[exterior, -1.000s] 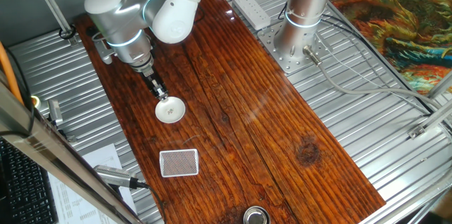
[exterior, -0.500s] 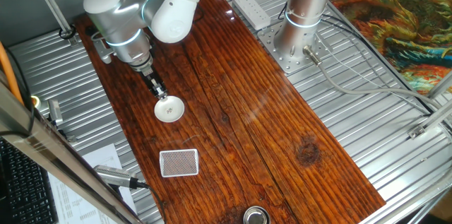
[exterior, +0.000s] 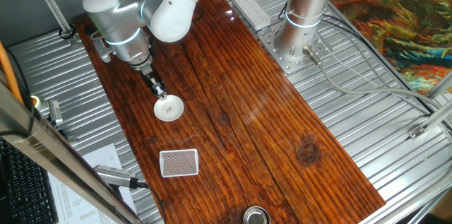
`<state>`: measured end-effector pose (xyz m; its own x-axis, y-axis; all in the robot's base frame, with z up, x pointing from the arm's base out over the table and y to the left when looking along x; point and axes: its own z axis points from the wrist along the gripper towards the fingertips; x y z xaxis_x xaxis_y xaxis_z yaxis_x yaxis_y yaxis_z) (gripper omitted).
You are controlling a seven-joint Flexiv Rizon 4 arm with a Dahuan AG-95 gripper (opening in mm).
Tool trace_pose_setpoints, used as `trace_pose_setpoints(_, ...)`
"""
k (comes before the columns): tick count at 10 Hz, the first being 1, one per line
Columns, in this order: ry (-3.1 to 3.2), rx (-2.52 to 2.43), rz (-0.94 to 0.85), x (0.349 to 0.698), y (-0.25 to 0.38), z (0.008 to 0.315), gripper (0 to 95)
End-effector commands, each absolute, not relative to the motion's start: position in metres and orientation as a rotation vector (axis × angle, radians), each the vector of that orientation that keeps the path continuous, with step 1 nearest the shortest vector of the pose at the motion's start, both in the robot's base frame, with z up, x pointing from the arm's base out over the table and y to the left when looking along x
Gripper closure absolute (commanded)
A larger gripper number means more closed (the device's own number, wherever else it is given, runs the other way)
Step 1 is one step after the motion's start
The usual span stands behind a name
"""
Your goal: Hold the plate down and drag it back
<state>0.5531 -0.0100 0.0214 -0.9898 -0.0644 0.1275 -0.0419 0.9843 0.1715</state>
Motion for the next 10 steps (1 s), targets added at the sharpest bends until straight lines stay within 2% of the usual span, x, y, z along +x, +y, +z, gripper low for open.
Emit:
trace_pose_setpoints(1,-2.996,0.086,-0.256,0.552,-0.012,0.022,95.0)
trace_pose_setpoints(10,-2.994,0.115,-0.254,0.551,-0.023,0.023,95.0)
